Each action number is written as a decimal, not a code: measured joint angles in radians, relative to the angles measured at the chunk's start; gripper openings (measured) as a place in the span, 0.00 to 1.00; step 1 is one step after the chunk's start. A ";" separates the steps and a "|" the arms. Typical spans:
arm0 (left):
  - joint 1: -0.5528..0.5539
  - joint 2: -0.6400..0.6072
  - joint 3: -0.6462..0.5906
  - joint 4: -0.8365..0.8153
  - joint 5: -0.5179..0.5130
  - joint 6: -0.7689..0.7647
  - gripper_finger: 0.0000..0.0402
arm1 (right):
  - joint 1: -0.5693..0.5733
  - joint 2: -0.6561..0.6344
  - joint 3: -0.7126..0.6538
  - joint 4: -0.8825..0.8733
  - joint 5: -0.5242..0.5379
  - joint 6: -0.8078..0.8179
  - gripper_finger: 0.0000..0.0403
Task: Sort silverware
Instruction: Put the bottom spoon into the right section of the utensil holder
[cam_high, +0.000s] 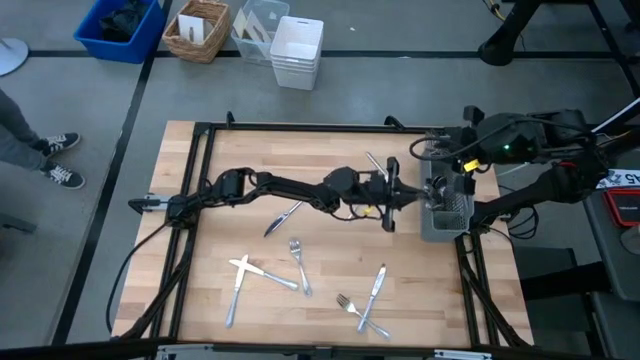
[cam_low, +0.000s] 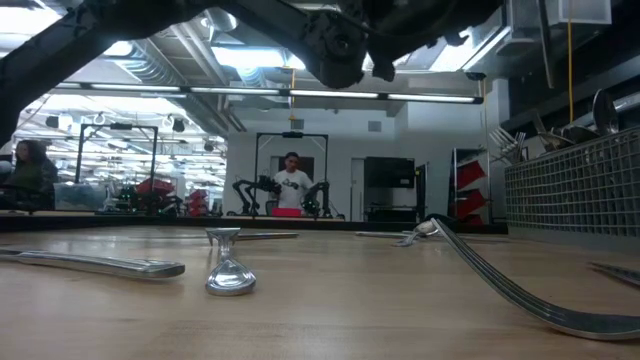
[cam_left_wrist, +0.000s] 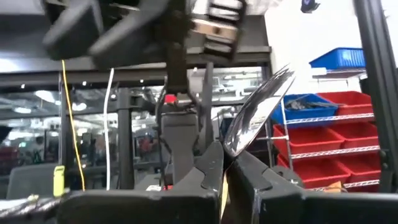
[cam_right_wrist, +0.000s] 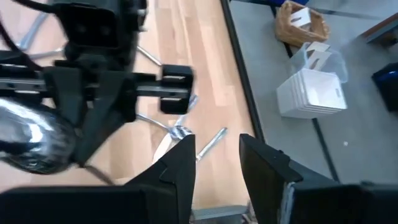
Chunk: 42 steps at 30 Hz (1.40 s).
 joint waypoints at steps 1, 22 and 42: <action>-0.001 0.009 0.000 0.026 0.000 -0.002 0.00 | 0.000 0.001 0.000 0.001 0.009 -0.010 0.31; 0.005 0.212 0.221 0.074 -0.025 -0.006 0.00 | 0.000 0.007 0.000 0.101 0.026 -0.019 0.31; 0.013 0.299 0.323 -0.049 -0.031 -0.007 0.00 | 0.000 0.014 0.000 0.132 0.026 -0.019 0.31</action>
